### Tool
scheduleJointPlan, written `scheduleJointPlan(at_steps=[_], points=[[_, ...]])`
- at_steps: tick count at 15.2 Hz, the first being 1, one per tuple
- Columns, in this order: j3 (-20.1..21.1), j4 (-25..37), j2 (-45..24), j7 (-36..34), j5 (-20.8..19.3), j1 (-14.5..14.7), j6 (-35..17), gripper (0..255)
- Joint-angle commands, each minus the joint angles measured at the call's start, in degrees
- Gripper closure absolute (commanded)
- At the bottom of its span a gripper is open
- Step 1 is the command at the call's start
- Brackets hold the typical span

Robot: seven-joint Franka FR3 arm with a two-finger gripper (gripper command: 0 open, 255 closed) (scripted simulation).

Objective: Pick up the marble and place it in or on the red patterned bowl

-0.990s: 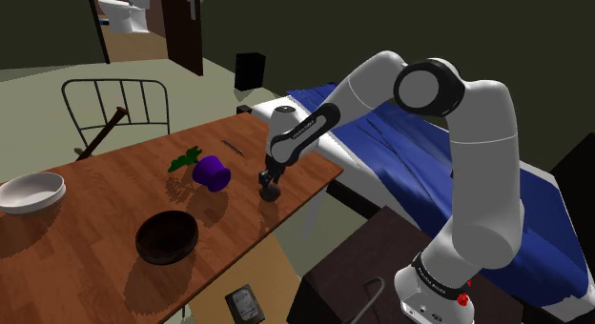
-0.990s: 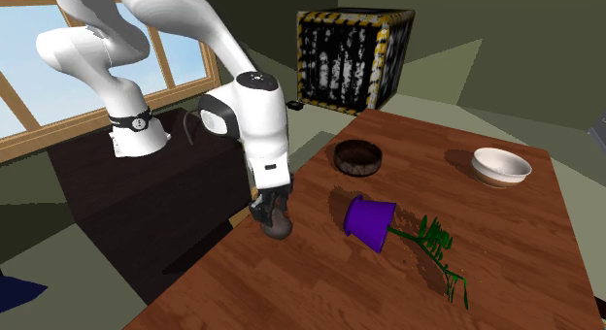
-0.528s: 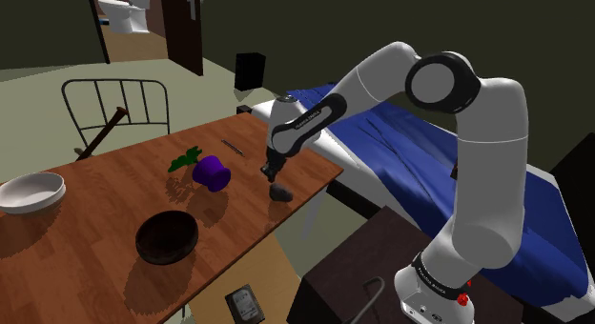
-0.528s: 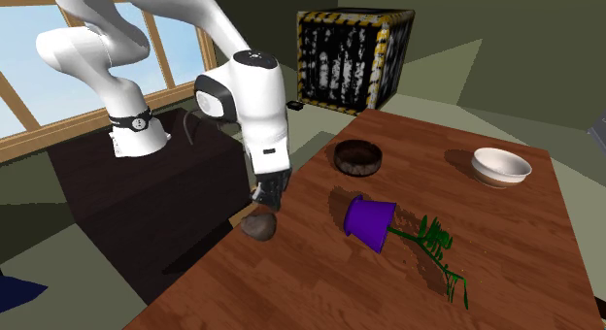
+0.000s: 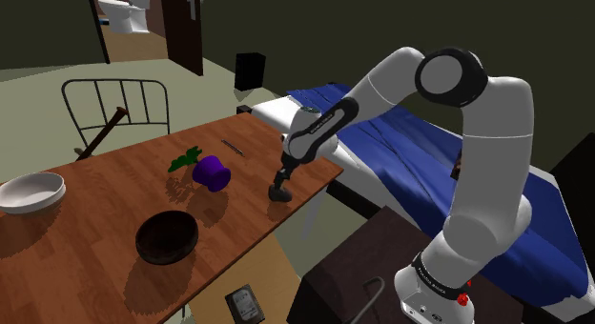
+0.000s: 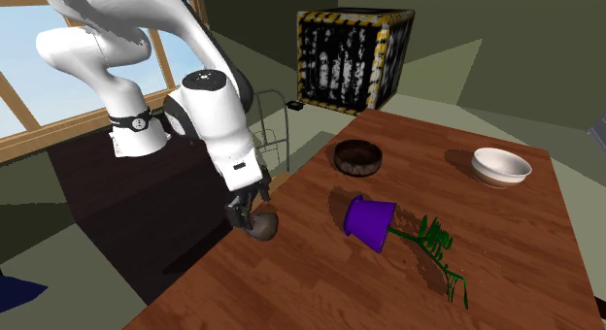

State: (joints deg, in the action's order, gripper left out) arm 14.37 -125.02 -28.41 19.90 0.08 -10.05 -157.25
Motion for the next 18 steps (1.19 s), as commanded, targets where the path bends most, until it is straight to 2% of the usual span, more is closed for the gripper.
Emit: scheduleJointPlan(at_steps=[1,8,16,17,18], points=[[2.9,-1.9,-1.1,7.8,1.1,-4.5,-3.6,0],[1.1,0.6,-7.2,6.7,-0.5,-2.4,-7.3,0],[1.1,0.6,-7.2,6.7,-0.5,-2.4,-7.3,0],[1.1,0.6,-7.2,6.7,-0.5,-2.4,-7.3,255],[1.1,0.6,-7.2,6.7,-0.5,-2.4,-7.3,255]])
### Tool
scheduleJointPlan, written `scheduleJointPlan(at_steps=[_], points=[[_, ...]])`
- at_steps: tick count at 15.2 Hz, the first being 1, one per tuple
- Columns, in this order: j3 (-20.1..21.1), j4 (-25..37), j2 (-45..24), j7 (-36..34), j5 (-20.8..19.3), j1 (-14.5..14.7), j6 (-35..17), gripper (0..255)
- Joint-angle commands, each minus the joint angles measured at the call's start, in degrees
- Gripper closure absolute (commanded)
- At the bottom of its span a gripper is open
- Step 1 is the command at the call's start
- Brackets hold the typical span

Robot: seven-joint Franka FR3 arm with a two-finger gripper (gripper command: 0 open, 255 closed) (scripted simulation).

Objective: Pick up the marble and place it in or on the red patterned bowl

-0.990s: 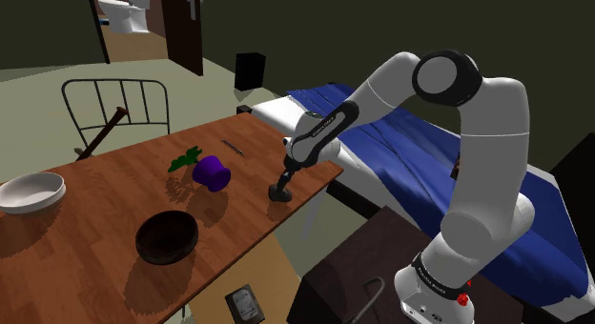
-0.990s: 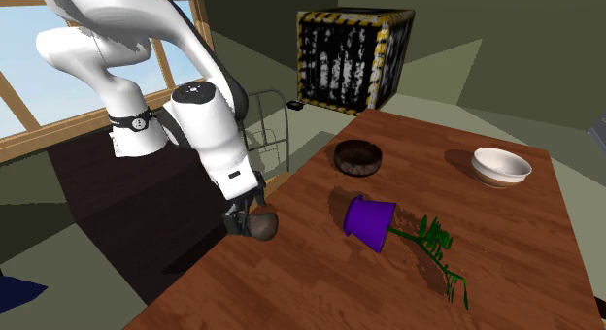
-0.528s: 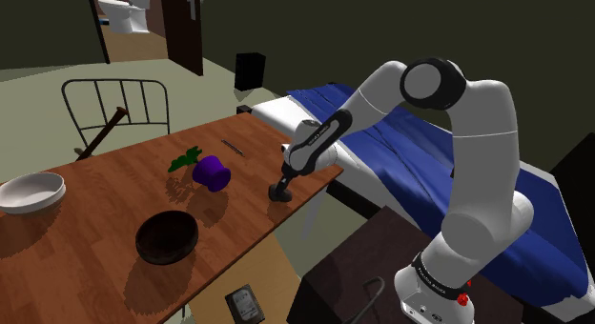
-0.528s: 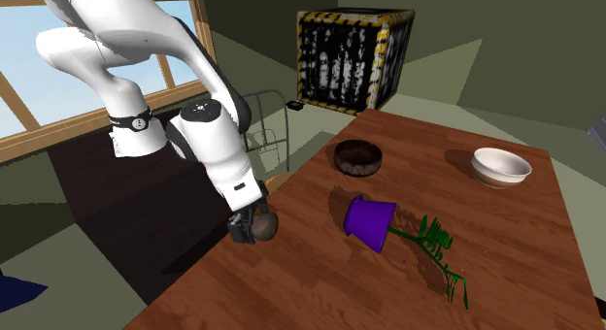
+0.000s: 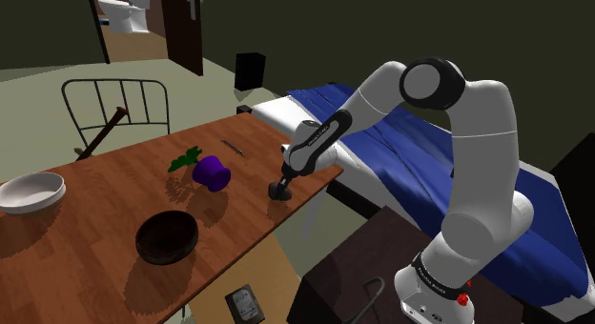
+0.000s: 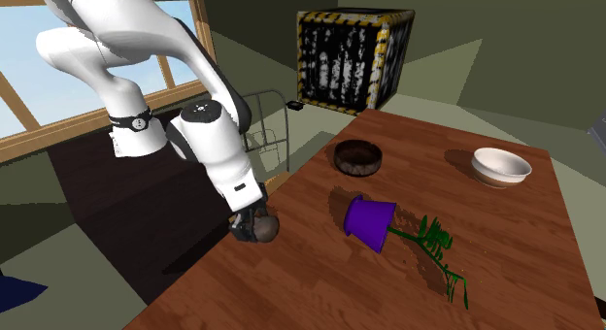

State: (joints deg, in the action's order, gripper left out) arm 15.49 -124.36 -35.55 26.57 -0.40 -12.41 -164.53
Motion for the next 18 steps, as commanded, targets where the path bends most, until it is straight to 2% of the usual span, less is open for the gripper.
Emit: scheduleJointPlan(at_steps=[1,8,18], points=[[0.0,0.0,0.0,0.0,0.0,0.0,0.0,255],[0.0,0.0,0.0,0.0,0.0,0.0,0.0,255],[2.3,-2.1,7.5,0.3,1.6,-1.9,5.4,255]])
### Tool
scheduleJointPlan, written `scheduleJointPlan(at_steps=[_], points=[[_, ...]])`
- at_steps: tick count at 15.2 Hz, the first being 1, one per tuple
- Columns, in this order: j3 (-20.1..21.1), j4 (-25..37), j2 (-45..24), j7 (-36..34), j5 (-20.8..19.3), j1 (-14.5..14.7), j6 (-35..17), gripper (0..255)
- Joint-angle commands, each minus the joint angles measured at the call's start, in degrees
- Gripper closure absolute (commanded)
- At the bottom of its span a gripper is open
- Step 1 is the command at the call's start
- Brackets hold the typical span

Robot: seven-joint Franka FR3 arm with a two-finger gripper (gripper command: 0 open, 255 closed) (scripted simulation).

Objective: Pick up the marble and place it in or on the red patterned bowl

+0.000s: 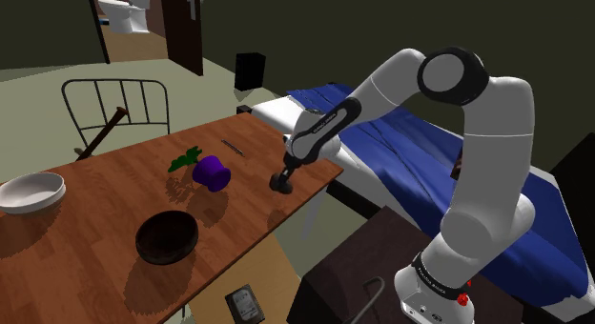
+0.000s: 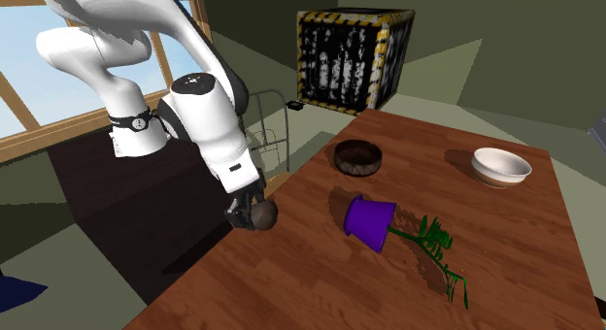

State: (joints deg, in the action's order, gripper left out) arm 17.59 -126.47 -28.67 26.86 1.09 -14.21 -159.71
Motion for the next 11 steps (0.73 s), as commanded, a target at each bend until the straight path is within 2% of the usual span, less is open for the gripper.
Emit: scheduleJointPlan(at_steps=[1,11], points=[[0.4,-0.1,1.3,0.1,0.3,-0.3,1.2,255],[2.5,-0.8,8.4,0.8,2.6,-2.1,7.4,255]])
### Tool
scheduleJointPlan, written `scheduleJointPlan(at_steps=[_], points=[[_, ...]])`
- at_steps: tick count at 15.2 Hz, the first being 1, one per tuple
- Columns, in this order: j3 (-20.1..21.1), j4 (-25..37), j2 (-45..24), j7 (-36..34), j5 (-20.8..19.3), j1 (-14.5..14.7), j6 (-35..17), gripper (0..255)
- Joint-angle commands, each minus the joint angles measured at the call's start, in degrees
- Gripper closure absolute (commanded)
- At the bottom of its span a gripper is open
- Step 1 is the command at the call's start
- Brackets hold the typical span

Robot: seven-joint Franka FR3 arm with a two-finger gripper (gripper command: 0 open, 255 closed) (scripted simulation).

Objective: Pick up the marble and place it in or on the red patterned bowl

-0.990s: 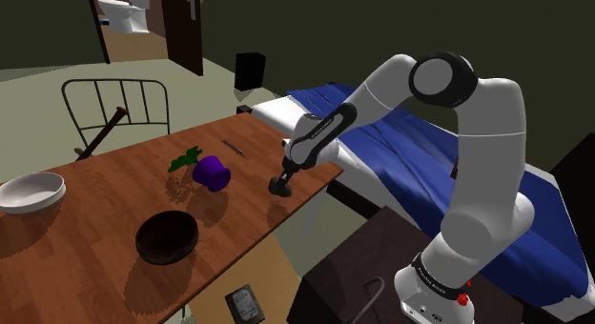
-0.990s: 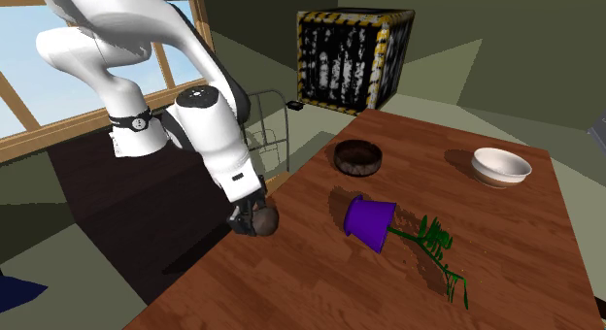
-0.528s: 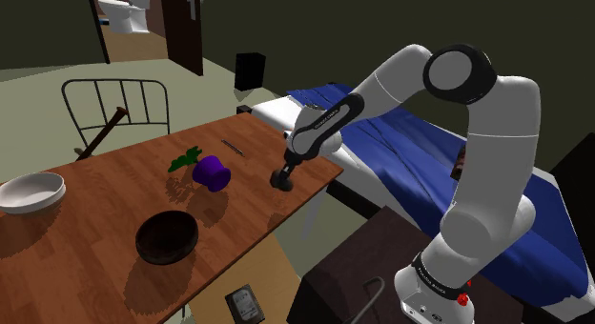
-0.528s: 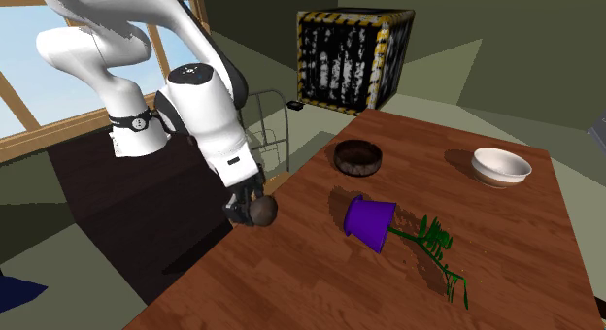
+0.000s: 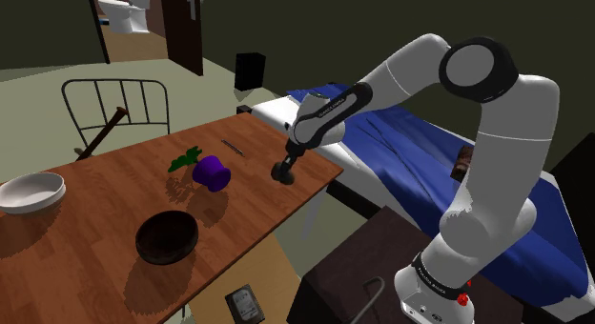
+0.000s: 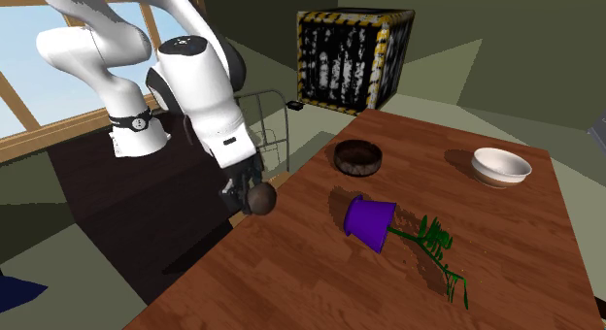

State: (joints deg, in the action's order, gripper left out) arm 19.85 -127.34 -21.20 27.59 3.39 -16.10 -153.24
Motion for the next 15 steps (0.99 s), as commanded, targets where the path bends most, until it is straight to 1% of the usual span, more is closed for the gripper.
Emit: scheduleJointPlan(at_steps=[1,8,15], points=[[0.4,0.0,1.6,0.2,0.6,-0.4,1.6,255],[1.4,0.4,6.0,0.7,2.2,-1.2,6.1,255],[2.4,3.9,3.2,-11.4,-2.0,7.0,5.8,255]])
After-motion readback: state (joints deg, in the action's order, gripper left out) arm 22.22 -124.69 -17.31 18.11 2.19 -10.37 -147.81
